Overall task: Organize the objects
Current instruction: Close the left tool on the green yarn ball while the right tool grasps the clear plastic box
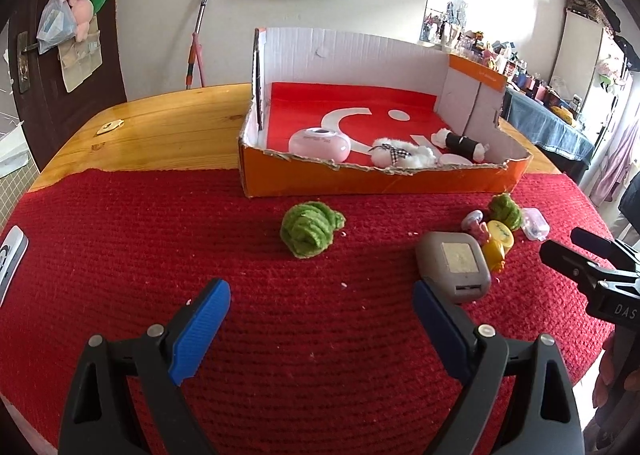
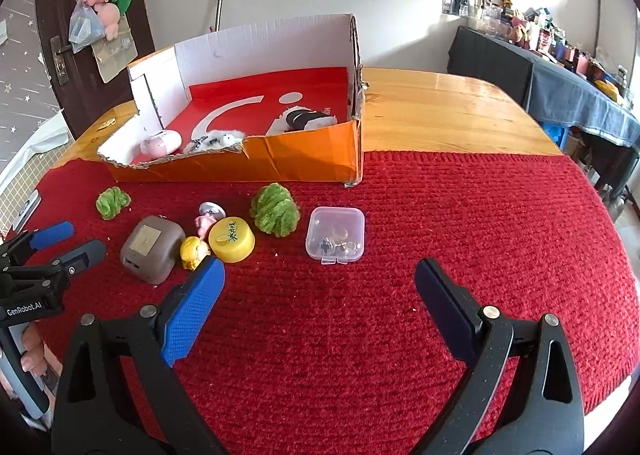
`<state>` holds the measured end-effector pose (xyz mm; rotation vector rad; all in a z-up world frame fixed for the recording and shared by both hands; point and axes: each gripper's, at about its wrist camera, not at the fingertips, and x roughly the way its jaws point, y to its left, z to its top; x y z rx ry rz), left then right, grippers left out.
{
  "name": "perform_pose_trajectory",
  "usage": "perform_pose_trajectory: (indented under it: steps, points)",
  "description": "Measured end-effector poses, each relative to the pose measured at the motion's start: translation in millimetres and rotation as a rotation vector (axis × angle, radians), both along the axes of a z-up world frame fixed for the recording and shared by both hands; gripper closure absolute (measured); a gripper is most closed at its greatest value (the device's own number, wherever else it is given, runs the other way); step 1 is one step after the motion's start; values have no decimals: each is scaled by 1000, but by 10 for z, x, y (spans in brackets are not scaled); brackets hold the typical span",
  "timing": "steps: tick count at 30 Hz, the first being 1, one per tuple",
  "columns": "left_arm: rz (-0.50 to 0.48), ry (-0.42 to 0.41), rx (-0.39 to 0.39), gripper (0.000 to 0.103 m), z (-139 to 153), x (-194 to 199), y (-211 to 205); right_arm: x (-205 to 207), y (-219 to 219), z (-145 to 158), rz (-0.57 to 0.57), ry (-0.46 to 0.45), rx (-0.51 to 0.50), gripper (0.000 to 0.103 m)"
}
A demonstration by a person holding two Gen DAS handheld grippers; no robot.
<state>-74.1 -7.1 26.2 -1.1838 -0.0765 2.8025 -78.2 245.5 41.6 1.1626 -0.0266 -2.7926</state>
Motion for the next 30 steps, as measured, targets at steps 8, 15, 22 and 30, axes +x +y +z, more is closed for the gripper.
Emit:
perform_pose_trajectory:
  steps: [8,15,22,30]
  points:
    - [4,-16,-18,9,-24,-152,-33,-123,9,-22,-1,-19,16,5]
    - [-11,-64,-5,9,-72,-309,-76,-265,73,-89,7,-73,-5,5]
    - [-35,-76,-19,14,-86,-419,-92,-353,64,-113,1,-95,44,6]
    - [-55,-52,-45,26,-90,-463,-74,-377,36,-156,6,-102,68,12]
